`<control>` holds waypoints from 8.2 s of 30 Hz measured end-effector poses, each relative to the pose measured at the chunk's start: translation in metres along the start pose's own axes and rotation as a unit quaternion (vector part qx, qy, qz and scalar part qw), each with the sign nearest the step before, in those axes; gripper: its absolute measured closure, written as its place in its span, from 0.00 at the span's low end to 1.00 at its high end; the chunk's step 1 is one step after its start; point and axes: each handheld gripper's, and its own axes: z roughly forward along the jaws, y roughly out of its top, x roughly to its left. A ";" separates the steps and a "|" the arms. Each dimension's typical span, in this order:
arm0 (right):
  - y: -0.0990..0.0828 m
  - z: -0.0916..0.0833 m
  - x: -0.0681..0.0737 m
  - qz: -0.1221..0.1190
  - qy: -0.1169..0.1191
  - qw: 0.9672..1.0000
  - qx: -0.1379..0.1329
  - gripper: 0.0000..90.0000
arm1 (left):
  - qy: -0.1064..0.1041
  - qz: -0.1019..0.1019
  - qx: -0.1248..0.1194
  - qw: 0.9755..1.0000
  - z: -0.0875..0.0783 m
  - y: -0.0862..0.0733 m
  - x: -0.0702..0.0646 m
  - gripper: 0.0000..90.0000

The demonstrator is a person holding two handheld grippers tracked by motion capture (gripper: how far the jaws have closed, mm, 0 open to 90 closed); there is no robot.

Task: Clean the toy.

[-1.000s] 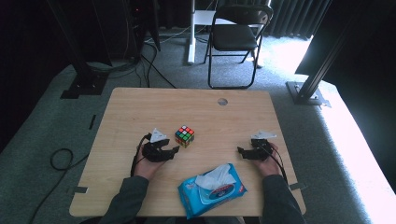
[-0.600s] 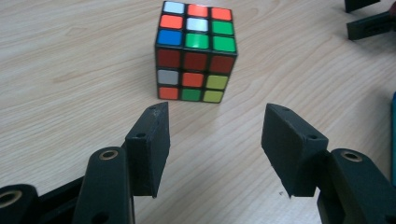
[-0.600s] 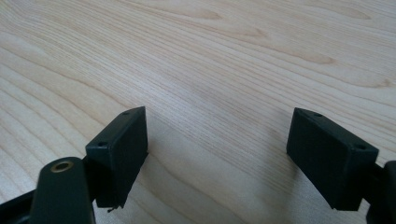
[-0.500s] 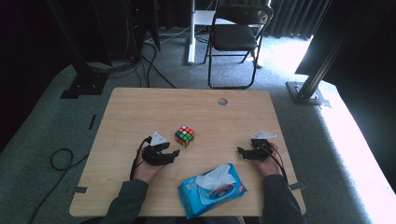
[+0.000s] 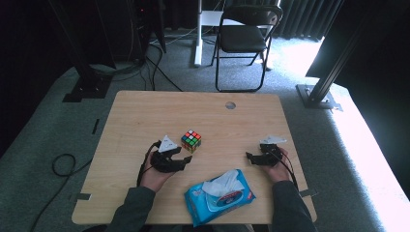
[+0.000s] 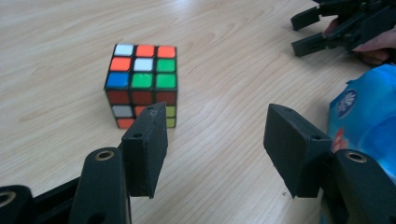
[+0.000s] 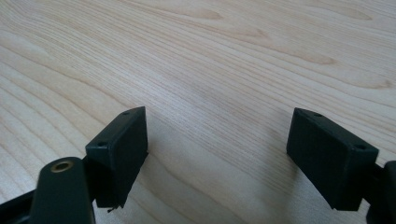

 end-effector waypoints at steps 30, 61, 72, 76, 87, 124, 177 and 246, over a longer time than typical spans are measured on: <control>0.000 0.000 0.000 0.000 0.000 1.000 0.000 0.23 | -0.047 0.081 0.000 0.996 -0.002 0.019 -0.060 0.43; 0.000 0.000 0.000 0.000 0.000 1.000 0.000 0.23 | -0.128 0.104 0.051 0.985 0.029 0.007 -0.102 0.52; 0.000 0.000 0.000 0.000 0.000 1.000 0.000 0.23 | -0.150 0.128 0.055 0.979 0.031 0.003 -0.107 0.83; 0.000 0.000 0.000 0.000 0.000 1.000 0.000 0.23 | -0.157 0.144 0.053 0.976 0.030 0.003 -0.111 0.97; 0.000 0.000 0.000 0.000 0.000 1.000 0.000 0.23 | -0.150 0.156 0.036 0.976 0.024 0.005 -0.112 0.99; 0.000 0.000 0.000 0.000 0.000 1.000 0.000 0.23 | -0.152 0.130 0.001 0.980 0.009 0.015 -0.099 0.99; 0.000 0.000 0.000 0.001 0.000 1.000 0.000 0.23 | -0.071 0.061 -0.054 0.994 -0.029 0.026 -0.039 0.99; 0.000 0.000 0.000 0.000 0.000 1.000 0.000 0.23 | -0.186 0.054 0.091 0.977 0.037 0.005 -0.077 0.72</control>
